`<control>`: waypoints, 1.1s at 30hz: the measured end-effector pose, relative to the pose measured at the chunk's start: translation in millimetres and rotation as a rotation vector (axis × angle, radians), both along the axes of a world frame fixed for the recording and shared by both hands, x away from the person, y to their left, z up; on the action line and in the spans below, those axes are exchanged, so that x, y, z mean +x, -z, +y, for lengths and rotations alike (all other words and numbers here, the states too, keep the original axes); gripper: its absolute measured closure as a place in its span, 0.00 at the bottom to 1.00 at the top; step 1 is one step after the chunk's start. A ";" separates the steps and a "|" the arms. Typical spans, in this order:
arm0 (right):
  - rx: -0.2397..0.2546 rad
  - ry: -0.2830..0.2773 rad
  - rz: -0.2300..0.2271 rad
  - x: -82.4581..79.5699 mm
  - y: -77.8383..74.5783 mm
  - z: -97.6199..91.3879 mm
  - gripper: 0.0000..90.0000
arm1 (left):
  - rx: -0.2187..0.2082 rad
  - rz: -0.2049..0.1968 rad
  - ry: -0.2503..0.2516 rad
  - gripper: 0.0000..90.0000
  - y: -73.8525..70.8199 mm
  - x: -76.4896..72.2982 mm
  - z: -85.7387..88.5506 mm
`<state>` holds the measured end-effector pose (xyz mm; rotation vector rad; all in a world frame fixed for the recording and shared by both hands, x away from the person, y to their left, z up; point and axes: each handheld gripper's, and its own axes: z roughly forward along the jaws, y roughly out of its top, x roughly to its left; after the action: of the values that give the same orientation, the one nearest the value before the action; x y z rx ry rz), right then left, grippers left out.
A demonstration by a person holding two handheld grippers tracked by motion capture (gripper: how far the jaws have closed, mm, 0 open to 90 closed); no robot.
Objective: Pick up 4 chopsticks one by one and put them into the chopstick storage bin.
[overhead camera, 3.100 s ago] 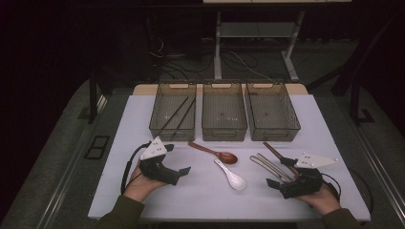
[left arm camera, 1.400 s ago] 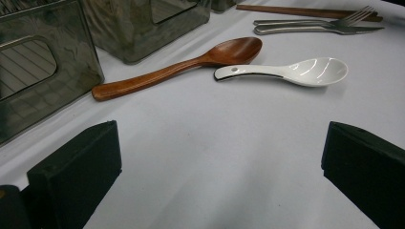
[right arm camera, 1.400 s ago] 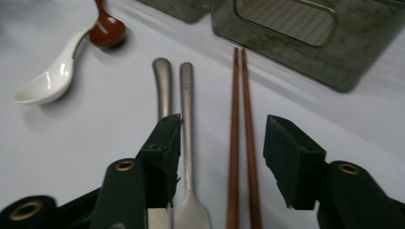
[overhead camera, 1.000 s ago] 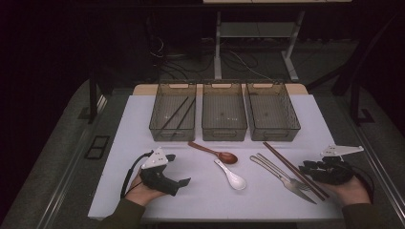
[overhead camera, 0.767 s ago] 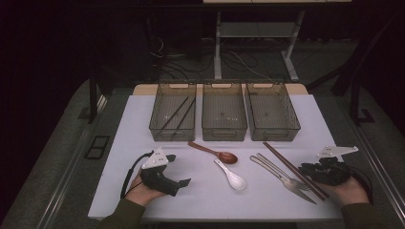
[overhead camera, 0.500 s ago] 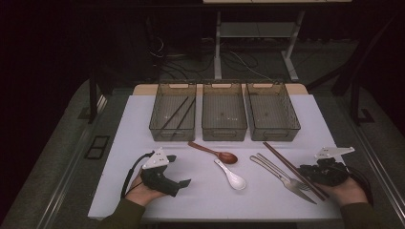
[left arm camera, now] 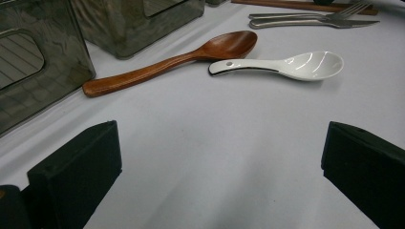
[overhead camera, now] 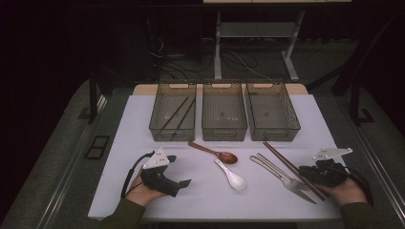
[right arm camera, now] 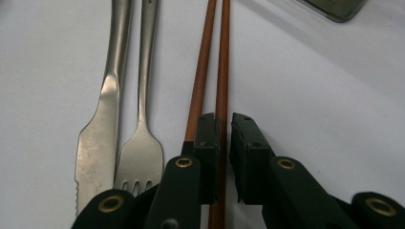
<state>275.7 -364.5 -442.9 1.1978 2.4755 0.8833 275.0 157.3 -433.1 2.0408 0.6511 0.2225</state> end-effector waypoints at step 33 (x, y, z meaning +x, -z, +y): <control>0.067 0.016 0.035 -0.4 -11.8 -14.4 0.94 | -0.003 0.000 0.012 0.00 -0.2 -0.3 -0.7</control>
<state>275.3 -378.8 -431.1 1.2637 2.4776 0.9567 274.7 156.6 -432.9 2.0409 0.6382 0.2146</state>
